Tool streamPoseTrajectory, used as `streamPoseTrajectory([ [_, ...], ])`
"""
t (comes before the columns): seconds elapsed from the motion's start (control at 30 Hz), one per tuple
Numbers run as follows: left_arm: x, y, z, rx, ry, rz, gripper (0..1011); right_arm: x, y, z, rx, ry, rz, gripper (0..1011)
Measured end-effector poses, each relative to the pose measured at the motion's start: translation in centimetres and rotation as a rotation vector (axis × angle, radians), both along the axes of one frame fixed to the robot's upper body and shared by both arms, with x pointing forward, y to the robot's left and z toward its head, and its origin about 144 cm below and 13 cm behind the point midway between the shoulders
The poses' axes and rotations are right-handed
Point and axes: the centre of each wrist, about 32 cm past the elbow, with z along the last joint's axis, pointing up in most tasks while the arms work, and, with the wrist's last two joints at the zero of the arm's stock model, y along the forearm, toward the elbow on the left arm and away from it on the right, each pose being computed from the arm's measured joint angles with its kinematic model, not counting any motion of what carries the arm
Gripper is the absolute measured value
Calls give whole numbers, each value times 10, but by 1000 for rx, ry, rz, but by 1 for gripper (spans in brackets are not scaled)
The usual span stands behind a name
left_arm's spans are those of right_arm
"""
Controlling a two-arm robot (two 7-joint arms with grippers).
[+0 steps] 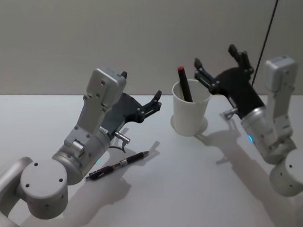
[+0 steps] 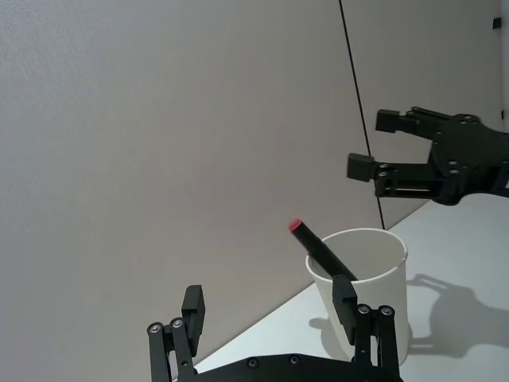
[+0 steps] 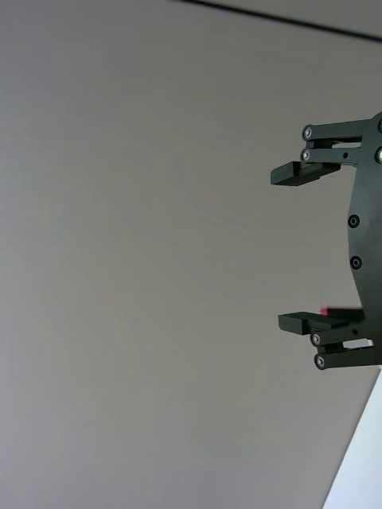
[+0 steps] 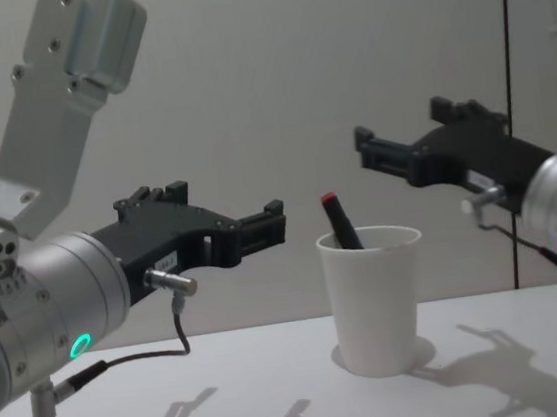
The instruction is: Place the pen into the pen holder.
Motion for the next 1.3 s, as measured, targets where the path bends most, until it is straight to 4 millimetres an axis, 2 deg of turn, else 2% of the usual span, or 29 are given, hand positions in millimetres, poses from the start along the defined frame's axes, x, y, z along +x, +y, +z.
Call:
streamPoseTrajectory([
  [0.27, 0, 0, 0, 0, 0, 0, 1001, -20, -11, 0, 11, 18, -41, 1001],
  [0.67, 0, 0, 0, 0, 0, 0, 1001, -29, -17, -1, 17, 46, -57, 1001],
  [1.3, 0, 0, 0, 0, 0, 0, 1001, -81, -44, 4, 29, 192, -113, 1001],
])
